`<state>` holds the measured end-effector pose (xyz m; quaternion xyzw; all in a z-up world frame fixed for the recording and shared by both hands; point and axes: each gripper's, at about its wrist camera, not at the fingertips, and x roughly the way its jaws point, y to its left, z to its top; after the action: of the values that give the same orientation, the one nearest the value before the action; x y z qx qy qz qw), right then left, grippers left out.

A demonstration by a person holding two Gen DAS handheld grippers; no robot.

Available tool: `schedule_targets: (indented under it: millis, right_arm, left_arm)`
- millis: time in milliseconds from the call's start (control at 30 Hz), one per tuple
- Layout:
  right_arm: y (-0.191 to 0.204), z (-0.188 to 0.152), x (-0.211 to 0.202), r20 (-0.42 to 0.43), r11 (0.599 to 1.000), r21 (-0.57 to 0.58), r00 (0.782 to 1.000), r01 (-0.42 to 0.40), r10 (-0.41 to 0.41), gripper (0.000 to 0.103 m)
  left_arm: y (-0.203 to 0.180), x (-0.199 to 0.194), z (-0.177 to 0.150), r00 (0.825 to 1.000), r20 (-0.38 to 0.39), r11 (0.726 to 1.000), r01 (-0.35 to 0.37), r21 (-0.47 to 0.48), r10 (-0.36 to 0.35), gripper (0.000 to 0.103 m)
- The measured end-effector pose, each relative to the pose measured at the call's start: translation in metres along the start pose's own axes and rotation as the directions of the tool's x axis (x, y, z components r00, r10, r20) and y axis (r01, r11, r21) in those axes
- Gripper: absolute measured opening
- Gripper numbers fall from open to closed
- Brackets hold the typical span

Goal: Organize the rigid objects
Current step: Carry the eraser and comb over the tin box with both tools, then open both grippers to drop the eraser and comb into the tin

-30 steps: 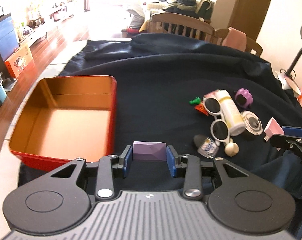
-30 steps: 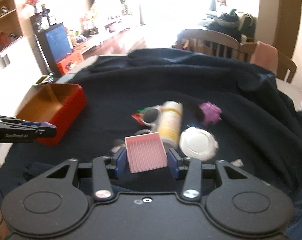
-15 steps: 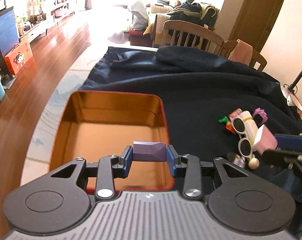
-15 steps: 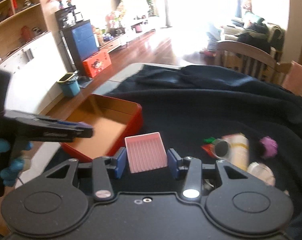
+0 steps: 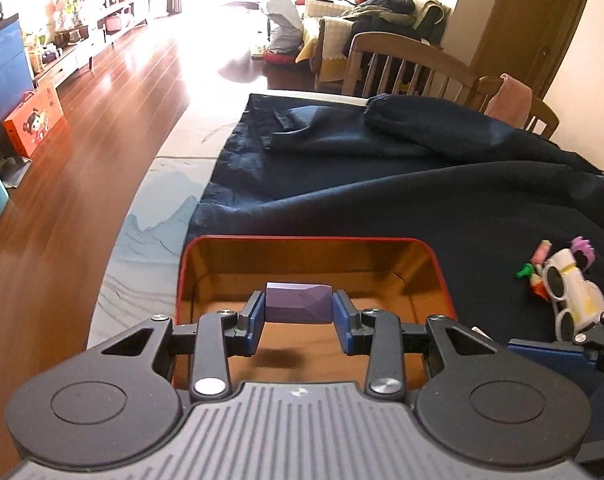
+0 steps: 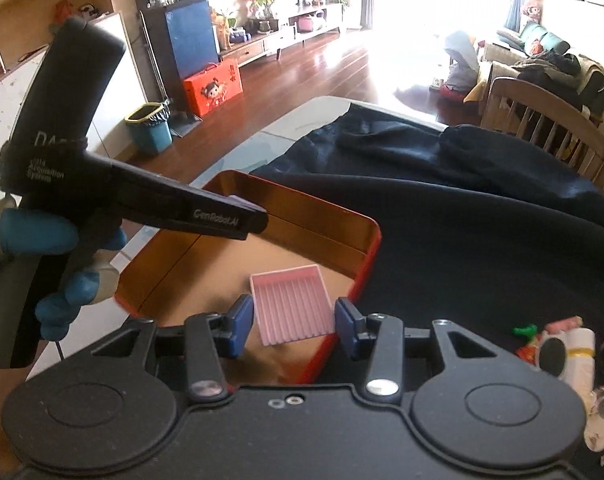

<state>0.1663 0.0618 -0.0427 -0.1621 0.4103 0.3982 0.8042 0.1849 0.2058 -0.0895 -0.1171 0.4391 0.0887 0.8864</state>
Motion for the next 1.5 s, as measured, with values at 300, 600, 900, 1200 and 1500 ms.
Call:
schedule_targets:
  millis: [300,600,900,1200,1500]
  right_arm:
    - [0.006,0.011,0.048,-0.066,1.000,-0.014,0.998,0.000,-0.001,0.044]
    - [0.019,0.015,0.074,-0.085,1.000,0.012,0.996,-0.026,0.027,0.043]
    - [0.026,0.011,0.092,-0.110,1.000,-0.011,0.994,-0.006,0.005,0.043]
    - [0.027,0.007,0.088,-0.111,0.999,-0.033,0.994,-0.012,0.008,0.046]
    - [0.029,0.004,0.066,-0.083,0.999,-0.036,0.996,-0.026,0.023,0.052]
  left_arm:
    - [0.009,0.033,0.010,0.999,-0.052,0.999,0.009,0.037,-0.007,0.035]
    - [0.010,0.050,0.012,0.997,-0.079,0.998,0.014,0.065,-0.009,0.035]
    - [0.009,0.053,0.011,0.998,-0.067,0.995,-0.011,0.103,0.018,0.035]
    - [0.004,0.053,0.008,0.996,-0.072,0.991,-0.043,0.124,0.052,0.036]
    - [0.003,0.042,0.005,0.997,-0.073,0.996,-0.019,0.089,0.026,0.039]
